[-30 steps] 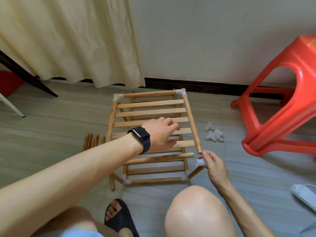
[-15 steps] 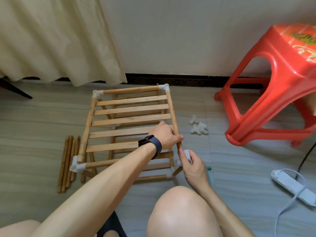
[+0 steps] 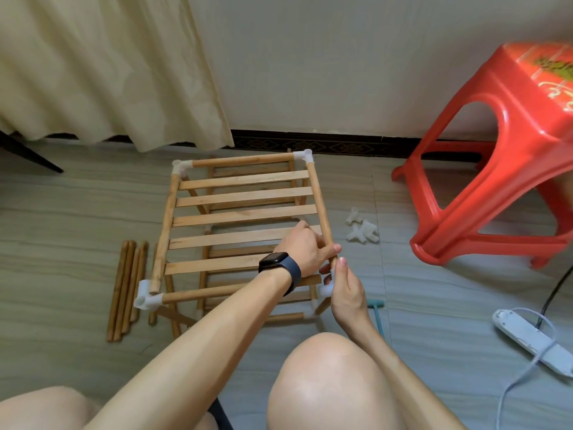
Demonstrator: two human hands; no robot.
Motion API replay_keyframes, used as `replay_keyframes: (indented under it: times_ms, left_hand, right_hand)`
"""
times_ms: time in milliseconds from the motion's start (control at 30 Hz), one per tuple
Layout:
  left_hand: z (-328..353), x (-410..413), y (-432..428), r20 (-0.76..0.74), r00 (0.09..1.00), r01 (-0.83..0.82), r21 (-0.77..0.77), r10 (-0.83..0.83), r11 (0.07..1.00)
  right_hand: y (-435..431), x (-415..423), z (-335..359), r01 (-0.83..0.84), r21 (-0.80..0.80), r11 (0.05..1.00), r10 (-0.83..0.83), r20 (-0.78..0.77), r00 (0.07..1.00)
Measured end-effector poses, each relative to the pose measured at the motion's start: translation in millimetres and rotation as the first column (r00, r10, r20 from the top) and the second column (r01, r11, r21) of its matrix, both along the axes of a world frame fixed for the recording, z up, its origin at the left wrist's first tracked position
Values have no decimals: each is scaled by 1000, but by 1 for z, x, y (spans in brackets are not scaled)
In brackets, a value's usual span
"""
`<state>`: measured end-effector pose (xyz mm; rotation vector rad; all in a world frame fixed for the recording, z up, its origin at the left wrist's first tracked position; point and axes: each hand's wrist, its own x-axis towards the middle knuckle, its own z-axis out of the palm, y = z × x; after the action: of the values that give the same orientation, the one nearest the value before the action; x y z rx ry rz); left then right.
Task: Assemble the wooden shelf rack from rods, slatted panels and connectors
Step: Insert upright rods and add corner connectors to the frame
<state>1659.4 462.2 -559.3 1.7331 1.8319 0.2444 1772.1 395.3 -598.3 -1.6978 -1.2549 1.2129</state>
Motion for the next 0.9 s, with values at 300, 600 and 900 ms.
replay_keyframes:
  times_ms: [300, 600, 900]
  left_hand:
    - [-7, -14, -50, -205, 974, 180, 462, -93, 868]
    - [-34, -29, -80, -289, 940, 284, 364, -182, 887]
    - [-51, -26, -86, -422, 882, 387, 390, -211, 836]
  right_hand:
    - [17, 2, 8, 12, -60, 998, -14, -48, 999]
    - [19, 9, 8, -76, -80, 994, 73, -38, 997]
    - [21, 13, 0, -74, -78, 994, 70, -53, 996]
